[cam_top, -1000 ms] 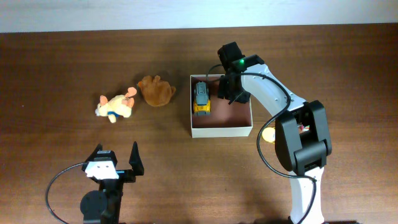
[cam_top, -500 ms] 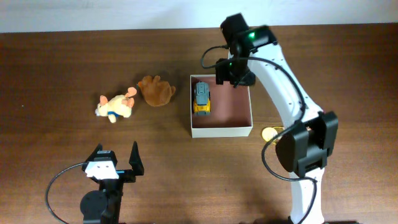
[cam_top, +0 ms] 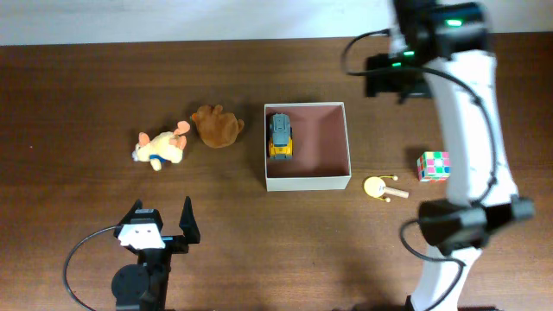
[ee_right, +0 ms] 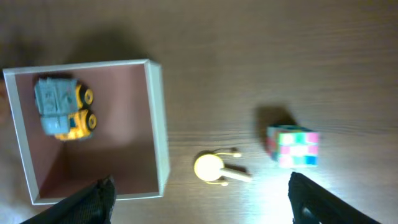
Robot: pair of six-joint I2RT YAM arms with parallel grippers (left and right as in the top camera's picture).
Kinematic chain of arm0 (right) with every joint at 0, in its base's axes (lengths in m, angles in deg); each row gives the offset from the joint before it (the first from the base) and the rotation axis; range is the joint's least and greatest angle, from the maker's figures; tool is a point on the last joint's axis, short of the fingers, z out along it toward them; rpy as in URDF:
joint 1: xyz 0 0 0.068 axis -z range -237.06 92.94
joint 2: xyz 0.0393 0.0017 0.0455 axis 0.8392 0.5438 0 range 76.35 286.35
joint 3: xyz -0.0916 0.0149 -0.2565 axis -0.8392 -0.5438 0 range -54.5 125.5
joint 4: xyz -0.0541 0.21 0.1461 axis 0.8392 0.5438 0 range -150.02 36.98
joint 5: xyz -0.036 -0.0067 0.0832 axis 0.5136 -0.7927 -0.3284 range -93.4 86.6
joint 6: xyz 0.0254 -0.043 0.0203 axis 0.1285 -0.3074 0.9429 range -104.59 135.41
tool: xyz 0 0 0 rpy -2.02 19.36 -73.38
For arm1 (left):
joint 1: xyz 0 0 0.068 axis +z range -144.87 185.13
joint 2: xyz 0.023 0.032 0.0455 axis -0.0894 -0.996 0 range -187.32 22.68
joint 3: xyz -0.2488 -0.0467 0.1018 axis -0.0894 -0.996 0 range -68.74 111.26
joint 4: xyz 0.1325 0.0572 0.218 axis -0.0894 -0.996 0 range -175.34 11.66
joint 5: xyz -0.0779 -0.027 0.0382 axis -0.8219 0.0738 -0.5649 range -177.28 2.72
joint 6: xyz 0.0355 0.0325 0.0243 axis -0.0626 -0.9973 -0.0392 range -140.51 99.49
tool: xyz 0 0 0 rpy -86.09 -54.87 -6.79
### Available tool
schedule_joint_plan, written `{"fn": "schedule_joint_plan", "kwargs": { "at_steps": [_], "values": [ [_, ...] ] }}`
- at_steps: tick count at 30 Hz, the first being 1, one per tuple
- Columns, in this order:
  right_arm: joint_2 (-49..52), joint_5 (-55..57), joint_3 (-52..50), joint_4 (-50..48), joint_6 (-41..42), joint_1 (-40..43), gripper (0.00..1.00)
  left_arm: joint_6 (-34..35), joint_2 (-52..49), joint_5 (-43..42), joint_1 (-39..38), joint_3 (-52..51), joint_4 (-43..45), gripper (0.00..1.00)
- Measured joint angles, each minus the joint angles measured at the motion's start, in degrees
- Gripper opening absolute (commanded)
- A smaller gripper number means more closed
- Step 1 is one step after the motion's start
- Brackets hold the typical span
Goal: Pack container
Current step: 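Raise the right gripper and move it over the Rubik's cube, then lower the right gripper and grasp the Rubik's cube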
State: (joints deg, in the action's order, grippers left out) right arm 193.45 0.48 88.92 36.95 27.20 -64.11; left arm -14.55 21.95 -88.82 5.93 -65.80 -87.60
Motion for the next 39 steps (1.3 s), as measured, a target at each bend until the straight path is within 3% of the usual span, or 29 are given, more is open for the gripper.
{"fn": "schedule_joint_plan", "kwargs": {
  "at_steps": [6, 12, 18, 26, 39],
  "values": [
    [-11.7, 0.5, -4.4, 0.0, -1.5, 4.9, 0.87, 0.0, 0.0, 0.0, 0.0, 0.0, 0.0, 1.0],
    [-23.0, 1.2, -22.1, -0.2, -4.4, 10.1, 0.9, 0.0, 0.0, 0.0, 0.0, 0.0, 0.0, 0.99],
    [-22.1, -0.6, -41.0, -7.4, -8.8, 12.8, 0.92, 0.0, 0.0, 0.0, 0.0, 0.0, 0.0, 1.0],
    [-21.4, -2.5, -62.5, -24.5, -10.6, 14.9, 1.0, 0.0, 0.0, 0.0, 0.0, 0.0, 0.0, 1.0],
    [-21.1, 0.2, -72.1, -45.1, -12.7, 21.0, 0.99, 0.0, 0.0, 0.0, 0.0, 0.0, 0.0, 1.0]
  ]
}}
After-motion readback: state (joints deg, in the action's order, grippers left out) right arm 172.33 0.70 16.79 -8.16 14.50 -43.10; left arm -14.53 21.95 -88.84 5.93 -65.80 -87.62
